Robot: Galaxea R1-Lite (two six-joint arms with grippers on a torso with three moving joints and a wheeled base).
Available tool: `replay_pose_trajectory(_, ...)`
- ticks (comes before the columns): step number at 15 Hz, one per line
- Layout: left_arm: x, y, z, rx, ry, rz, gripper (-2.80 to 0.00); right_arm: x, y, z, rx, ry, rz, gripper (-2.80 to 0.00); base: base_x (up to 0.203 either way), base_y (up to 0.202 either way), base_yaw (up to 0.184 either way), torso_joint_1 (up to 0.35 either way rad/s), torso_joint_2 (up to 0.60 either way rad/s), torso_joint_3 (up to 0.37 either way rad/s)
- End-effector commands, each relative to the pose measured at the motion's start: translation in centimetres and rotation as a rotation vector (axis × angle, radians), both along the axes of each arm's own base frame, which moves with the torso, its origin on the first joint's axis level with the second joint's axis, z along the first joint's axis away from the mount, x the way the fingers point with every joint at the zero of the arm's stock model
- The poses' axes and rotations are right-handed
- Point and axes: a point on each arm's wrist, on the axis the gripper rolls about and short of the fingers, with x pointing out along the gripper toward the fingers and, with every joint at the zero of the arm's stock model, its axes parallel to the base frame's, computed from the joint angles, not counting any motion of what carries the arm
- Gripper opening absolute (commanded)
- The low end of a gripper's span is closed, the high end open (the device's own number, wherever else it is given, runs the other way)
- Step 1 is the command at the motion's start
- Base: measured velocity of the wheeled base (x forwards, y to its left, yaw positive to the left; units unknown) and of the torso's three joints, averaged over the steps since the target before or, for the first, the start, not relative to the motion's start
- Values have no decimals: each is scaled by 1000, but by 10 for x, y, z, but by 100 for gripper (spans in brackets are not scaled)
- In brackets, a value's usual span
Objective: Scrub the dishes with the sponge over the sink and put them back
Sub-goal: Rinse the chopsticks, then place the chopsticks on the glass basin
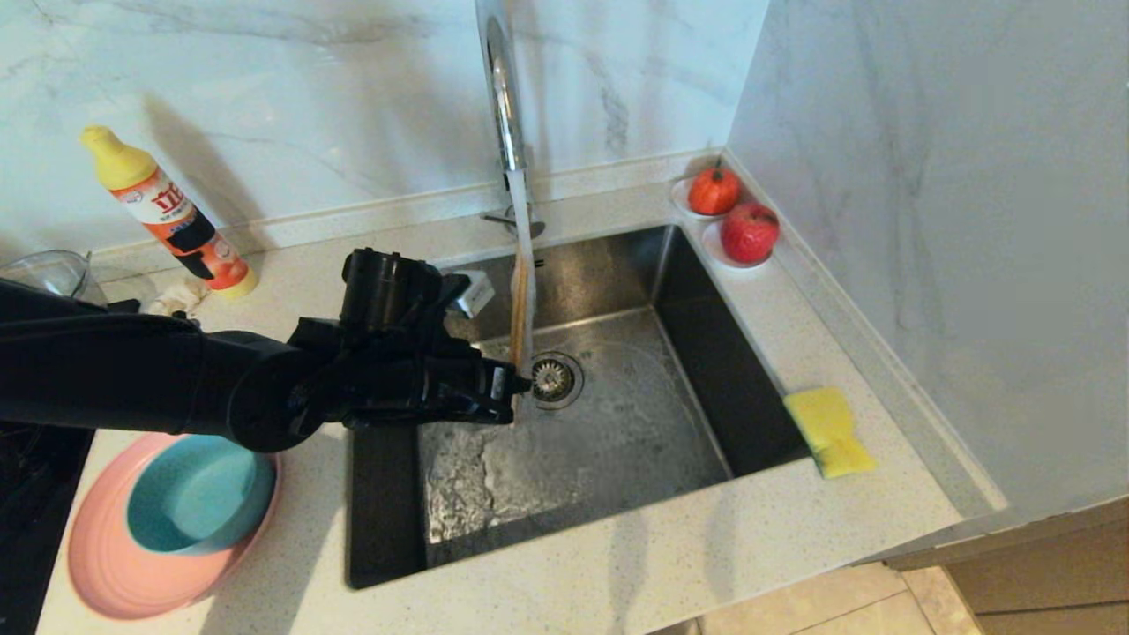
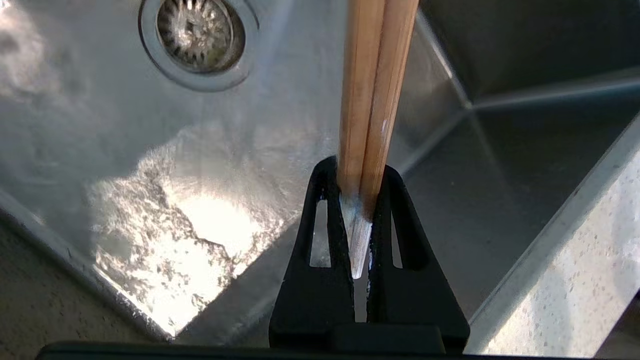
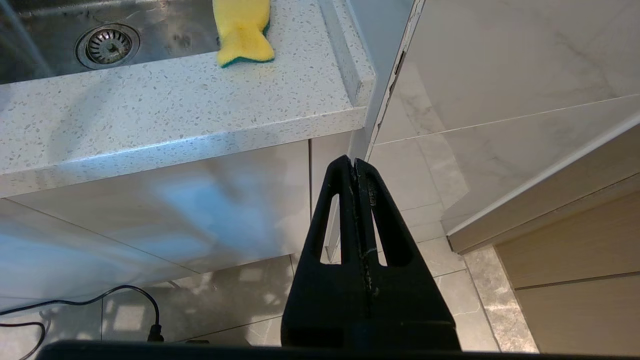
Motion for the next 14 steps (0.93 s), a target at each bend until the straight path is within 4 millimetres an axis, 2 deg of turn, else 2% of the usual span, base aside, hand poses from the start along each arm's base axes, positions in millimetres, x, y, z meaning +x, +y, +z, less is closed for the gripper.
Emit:
replay_pose_trajectory(1, -6, 3, 2, -4, 17, 11, -280, 0, 0, 0, 0, 0, 0, -280, 0, 0, 0, 0, 0, 0)
replay_pose_trajectory(7, -50, 31, 27, 175, -16, 244, -280, 0, 0, 0, 0, 0, 0, -280, 0, 0, 0, 0, 0, 0)
replay_pose_trajectory(12, -107, 63, 52, 210, -97, 408, -280, 0, 0, 0, 0, 0, 0, -280, 0, 0, 0, 0, 0, 0)
replay_pose_trajectory(14, -125, 72, 48, 175, -92, 488, -280, 0, 0, 0, 0, 0, 0, -280, 0, 0, 0, 0, 0, 0)
